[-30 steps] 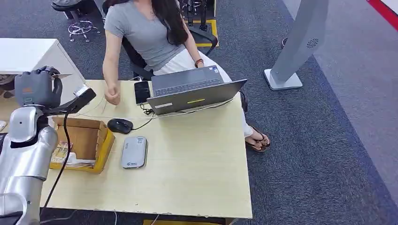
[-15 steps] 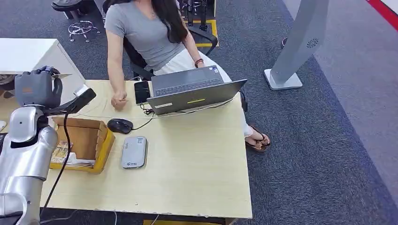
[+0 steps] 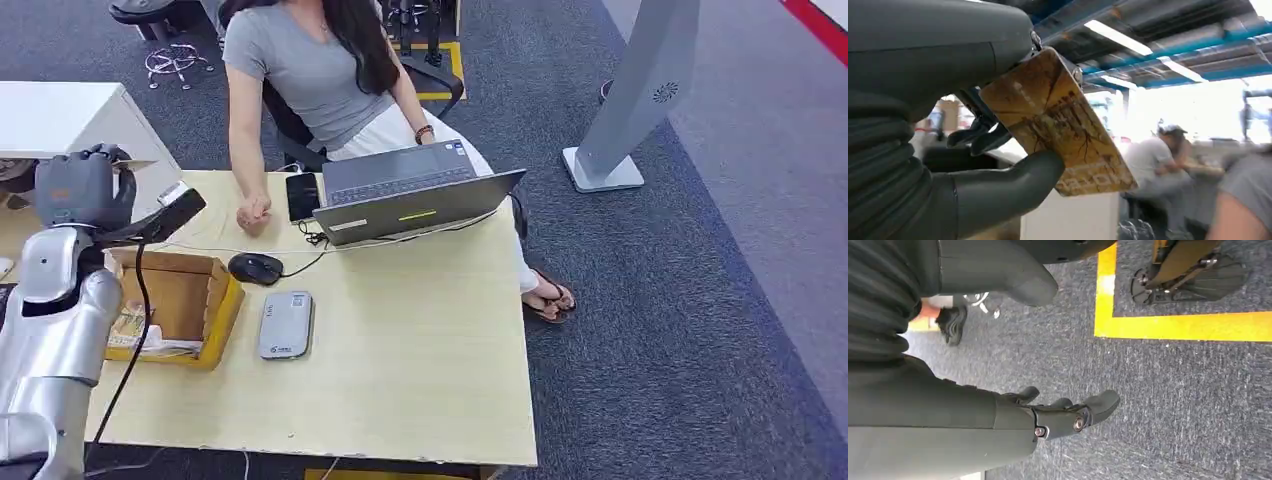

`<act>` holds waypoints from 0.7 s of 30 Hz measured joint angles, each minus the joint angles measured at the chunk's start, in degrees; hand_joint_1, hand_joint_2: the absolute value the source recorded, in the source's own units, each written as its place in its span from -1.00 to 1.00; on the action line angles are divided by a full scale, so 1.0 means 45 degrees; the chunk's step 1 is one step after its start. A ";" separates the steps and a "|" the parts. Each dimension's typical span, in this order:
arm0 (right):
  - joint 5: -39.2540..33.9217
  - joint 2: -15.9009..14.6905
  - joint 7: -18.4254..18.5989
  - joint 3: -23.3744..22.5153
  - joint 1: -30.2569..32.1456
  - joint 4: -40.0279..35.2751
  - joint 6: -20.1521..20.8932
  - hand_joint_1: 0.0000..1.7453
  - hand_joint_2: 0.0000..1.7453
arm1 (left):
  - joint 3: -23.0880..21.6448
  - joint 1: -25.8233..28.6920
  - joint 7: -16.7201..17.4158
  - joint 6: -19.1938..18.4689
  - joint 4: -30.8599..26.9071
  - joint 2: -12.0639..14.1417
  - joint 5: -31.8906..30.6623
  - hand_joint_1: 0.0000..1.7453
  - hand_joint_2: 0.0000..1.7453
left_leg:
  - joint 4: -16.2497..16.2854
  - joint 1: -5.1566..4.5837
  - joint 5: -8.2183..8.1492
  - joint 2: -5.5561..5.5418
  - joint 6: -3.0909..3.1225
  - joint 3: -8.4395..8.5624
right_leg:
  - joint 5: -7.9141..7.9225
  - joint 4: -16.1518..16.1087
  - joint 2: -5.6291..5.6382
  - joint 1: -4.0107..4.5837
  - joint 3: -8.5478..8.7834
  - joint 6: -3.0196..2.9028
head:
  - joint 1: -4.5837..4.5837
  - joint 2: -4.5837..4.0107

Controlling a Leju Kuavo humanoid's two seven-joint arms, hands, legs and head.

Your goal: Pass the card to the sensor for recognition and then transmit it.

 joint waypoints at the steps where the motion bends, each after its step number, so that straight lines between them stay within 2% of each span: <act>1: -0.0058 0.0010 -0.0010 -0.0049 0.0018 0.0000 -0.0044 -1.00 1.00 | -0.0229 0.0834 -0.0143 -0.0640 -0.0682 -0.0238 -0.0196 1.00 1.00 | -0.0021 -0.0036 -0.0013 0.0005 0.0010 0.0033 | -0.0025 -0.0002 0.0003 -0.0024 0.0024 0.0033 | -0.0049 0.0000; 2: -0.0048 0.0019 -0.0010 -0.0112 0.0040 0.0005 -0.0058 -1.00 1.00 | -0.0822 0.1563 0.0335 -0.0607 -0.1282 -0.0516 -0.0258 1.00 1.00 | -0.0026 -0.0061 -0.0017 -0.0020 0.0019 0.0042 | -0.0044 -0.0003 -0.0015 -0.0047 0.0045 0.0055 | -0.0117 0.0000; 3: -0.0029 0.0024 -0.0010 -0.0175 0.0033 0.0005 -0.0078 -1.00 1.00 | -0.1522 0.2275 0.1157 -0.0423 -0.1597 -0.0738 -0.0097 1.00 1.00 | -0.0024 -0.0054 -0.0017 -0.0054 0.0021 0.0025 | -0.0062 -0.0003 -0.0041 -0.0045 0.0044 0.0080 | -0.0107 0.0000; 5: 0.0059 0.0063 -0.0019 -0.0291 -0.0005 0.0000 -0.0092 -1.00 1.00 | -0.2604 0.3379 0.1966 -0.0292 -0.2238 -0.0903 0.0311 1.00 1.00 | -0.0015 -0.0029 -0.0030 0.0000 0.0036 -0.0013 | -0.0041 -0.0011 0.0005 -0.0032 0.0005 0.0066 | 0.0005 0.0000; 11: 0.0088 0.0068 -0.0010 -0.0471 0.0037 0.0000 -0.0112 -1.00 1.00 | -0.3472 0.3786 0.2052 -0.0346 -0.3054 -0.0888 0.0820 1.00 1.00 | -0.0014 -0.0036 -0.0030 -0.0017 0.0039 -0.0020 | -0.0031 -0.0011 -0.0015 -0.0035 -0.0003 0.0069 | -0.0005 0.0000; 21: 0.0136 0.0068 -0.0005 -0.0597 0.0044 0.0000 -0.0111 -1.00 1.00 | -0.3666 0.4009 0.1853 -0.0399 -0.3461 -0.0888 0.0854 1.00 1.00 | -0.0016 -0.0030 -0.0023 -0.0017 0.0041 -0.0018 | -0.0031 -0.0001 -0.0014 -0.0029 -0.0003 0.0068 | 0.0000 0.0000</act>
